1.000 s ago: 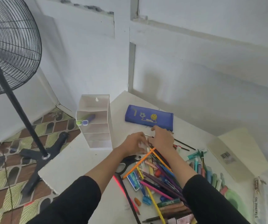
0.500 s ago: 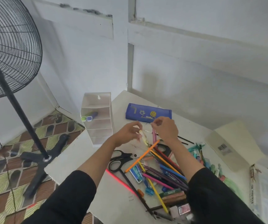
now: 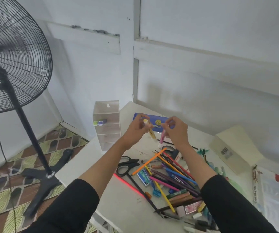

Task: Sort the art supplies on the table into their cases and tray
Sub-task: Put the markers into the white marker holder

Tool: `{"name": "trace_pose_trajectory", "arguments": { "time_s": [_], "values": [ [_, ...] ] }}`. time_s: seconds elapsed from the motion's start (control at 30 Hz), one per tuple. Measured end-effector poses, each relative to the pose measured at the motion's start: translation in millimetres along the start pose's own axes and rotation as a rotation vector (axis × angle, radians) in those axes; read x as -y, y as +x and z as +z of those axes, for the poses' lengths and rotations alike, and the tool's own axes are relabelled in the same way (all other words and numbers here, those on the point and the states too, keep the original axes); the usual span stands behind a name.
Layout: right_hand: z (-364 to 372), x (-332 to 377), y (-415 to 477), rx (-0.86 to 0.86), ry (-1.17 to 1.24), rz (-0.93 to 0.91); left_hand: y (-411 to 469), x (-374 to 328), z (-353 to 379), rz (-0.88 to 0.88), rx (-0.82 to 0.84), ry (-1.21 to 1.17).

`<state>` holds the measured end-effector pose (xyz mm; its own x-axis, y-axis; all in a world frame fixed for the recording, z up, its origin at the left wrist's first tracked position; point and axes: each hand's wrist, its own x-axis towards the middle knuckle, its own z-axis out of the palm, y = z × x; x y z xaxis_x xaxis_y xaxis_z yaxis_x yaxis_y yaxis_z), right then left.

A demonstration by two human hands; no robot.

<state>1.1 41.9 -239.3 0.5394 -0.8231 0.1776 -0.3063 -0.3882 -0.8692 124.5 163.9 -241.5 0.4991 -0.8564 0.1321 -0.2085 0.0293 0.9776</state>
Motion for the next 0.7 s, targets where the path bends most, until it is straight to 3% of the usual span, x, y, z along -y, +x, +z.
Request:
{"name": "trace_pose_trajectory", "arguments": {
  "time_s": [0.37,0.7],
  "values": [
    [-15.2,61.5,-16.2,0.112,0.178,-0.223,-28.5,-72.1,-28.9,0.344,-0.234,0.202],
    [2.1,125.5,-35.2,0.177,0.28,-0.513,-83.9,-98.9,-92.6,0.38,-0.452,0.271]
  ]
}}
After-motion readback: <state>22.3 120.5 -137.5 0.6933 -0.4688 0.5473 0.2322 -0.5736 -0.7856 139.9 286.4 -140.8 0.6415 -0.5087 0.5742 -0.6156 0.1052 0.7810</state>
